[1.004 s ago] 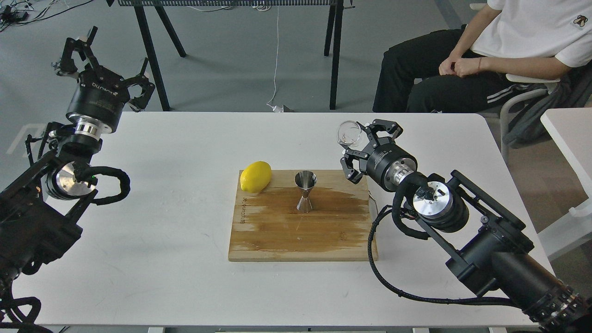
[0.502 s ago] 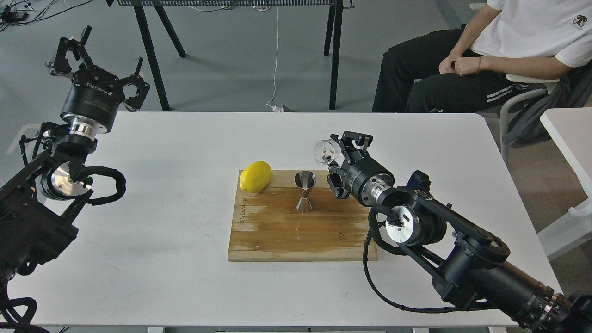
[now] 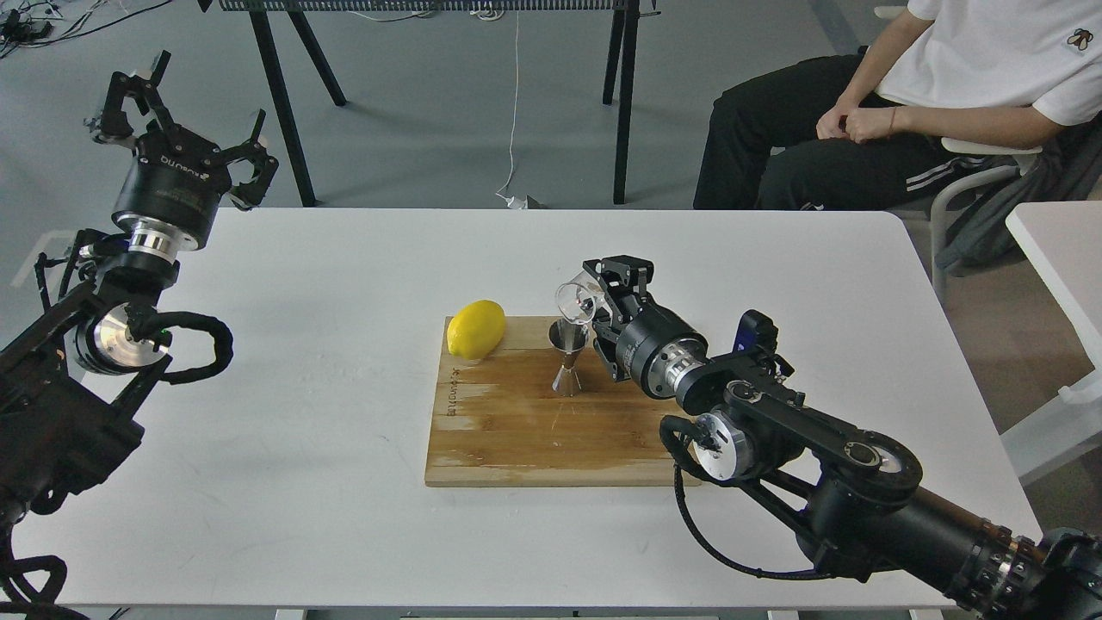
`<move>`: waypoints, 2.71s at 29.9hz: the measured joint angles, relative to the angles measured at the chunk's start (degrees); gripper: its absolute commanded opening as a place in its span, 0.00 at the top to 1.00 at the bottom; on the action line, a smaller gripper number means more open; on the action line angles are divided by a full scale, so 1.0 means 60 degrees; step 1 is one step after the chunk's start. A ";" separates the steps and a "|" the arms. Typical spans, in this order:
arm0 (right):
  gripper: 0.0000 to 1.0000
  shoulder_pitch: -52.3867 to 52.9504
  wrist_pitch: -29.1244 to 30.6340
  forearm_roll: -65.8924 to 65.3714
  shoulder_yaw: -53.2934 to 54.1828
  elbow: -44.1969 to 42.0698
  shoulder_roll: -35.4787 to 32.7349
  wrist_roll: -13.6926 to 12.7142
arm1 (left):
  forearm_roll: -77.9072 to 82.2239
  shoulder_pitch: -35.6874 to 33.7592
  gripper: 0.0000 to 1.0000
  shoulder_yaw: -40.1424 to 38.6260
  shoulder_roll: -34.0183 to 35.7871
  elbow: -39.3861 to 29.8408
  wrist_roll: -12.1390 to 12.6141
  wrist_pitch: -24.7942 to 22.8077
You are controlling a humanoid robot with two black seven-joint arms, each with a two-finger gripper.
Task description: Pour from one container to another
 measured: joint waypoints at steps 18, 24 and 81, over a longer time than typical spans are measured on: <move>0.73 0.0033 -0.0327 -0.1671 -0.0433 -0.0085 -0.0016 0.0272 | 0.0003 0.0004 0.00 -0.0019 0.0029 0.0000 -0.0010 0.0013; 0.73 0.0059 -0.0358 -0.1968 -0.0731 -0.0116 -0.0023 0.0284 | 0.0006 0.0004 0.00 -0.0020 0.0044 0.0000 -0.0010 0.0003; 0.72 0.0485 -0.0844 -0.4075 -0.2047 -0.0610 -0.0118 0.1498 | -0.0005 0.0019 0.00 -0.0026 0.0165 -0.0016 -0.0027 -0.0002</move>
